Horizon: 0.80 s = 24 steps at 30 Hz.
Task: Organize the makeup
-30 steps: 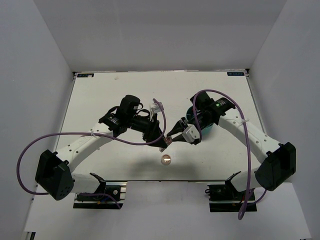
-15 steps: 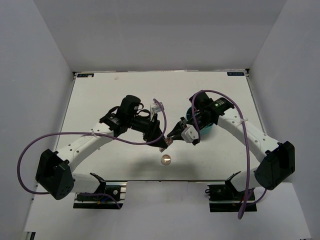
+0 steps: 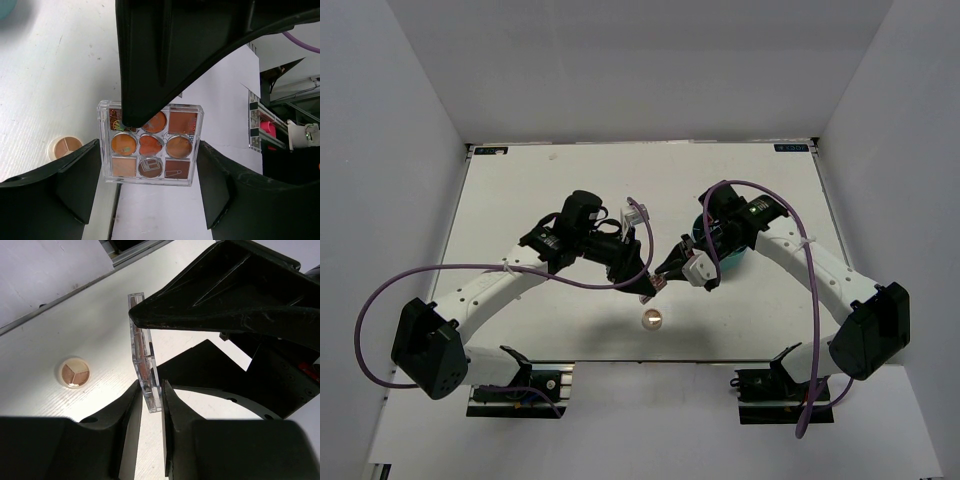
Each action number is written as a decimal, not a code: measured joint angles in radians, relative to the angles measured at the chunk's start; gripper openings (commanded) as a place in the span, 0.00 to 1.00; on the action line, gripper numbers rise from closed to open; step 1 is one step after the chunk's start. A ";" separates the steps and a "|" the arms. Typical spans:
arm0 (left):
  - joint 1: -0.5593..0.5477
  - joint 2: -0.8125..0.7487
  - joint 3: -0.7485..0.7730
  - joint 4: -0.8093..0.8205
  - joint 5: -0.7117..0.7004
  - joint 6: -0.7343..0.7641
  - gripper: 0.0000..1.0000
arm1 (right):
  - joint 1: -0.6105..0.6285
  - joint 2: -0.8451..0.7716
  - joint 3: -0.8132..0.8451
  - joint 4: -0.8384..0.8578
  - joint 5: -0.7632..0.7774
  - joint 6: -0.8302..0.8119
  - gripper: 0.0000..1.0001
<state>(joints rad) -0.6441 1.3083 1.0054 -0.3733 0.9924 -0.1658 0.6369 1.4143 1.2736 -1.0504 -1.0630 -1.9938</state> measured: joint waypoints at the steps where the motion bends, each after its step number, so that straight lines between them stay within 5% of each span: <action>1: 0.000 0.000 0.000 0.000 -0.003 0.000 0.81 | 0.000 0.000 0.000 0.000 0.002 0.000 0.00; 14: 0.006 -0.062 0.019 0.015 -0.150 0.015 0.87 | 0.000 -0.001 -0.010 0.003 0.017 0.000 0.00; 24: 0.014 -0.119 0.066 -0.019 -0.391 0.033 0.95 | 0.000 -0.063 -0.041 0.039 0.051 0.084 0.00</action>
<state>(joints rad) -0.6296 1.1889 1.0710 -0.3927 0.6014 -0.1326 0.6369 1.3518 1.2324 -1.0115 -1.0119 -1.9095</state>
